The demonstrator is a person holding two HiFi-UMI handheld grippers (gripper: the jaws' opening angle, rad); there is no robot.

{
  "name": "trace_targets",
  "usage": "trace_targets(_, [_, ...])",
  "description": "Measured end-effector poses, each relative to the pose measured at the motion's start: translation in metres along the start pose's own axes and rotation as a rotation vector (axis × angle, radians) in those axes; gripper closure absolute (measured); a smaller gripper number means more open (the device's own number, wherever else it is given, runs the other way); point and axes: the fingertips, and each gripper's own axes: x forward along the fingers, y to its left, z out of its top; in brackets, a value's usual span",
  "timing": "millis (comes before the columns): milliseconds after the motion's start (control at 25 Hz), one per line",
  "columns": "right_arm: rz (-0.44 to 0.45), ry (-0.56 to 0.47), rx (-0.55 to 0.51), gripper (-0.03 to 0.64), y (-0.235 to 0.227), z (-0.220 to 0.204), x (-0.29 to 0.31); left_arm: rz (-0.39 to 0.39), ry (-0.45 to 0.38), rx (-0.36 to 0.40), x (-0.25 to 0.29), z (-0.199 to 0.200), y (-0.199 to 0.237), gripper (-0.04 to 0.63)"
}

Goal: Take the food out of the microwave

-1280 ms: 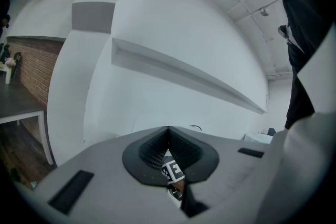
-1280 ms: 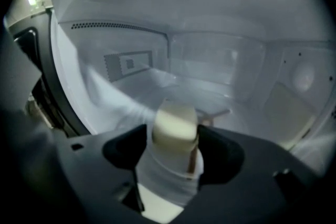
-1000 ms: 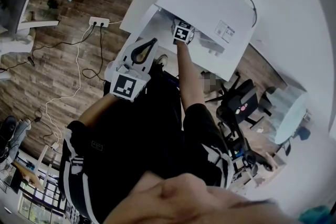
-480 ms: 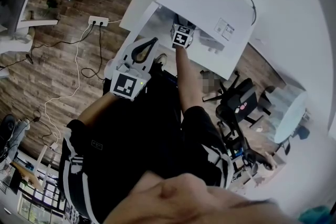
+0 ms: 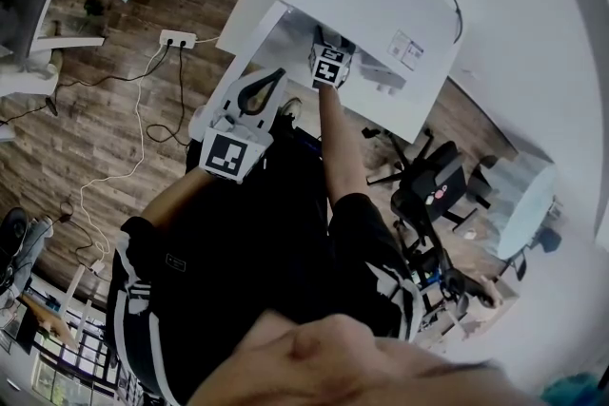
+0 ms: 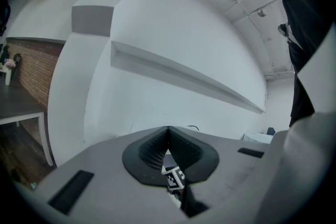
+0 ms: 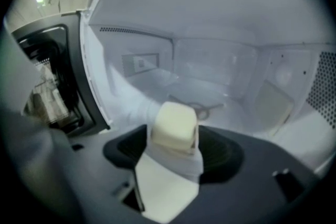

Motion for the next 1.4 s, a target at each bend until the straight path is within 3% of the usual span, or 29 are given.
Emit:
trace_targets(280, [-0.019, -0.022, 0.040, 0.311, 0.001, 0.009, 0.007, 0.017, 0.003, -0.003, -0.004, -0.001, 0.005, 0.565])
trace_targets(680, [-0.076, 0.041, 0.056, 0.298, -0.003, 0.012, 0.021, 0.034, 0.004, -0.006, -0.006, 0.001, 0.012, 0.565])
trace_targets(920, [-0.012, 0.033, 0.089, 0.299, 0.005, 0.016, 0.029, 0.034, 0.010, -0.007, -0.005, -0.001, 0.014, 0.565])
trace_targets(1400, [0.005, 0.042, 0.085, 0.301, 0.001, 0.013, 0.020, 0.035, 0.015, -0.016, -0.003, -0.001, 0.016, 0.565])
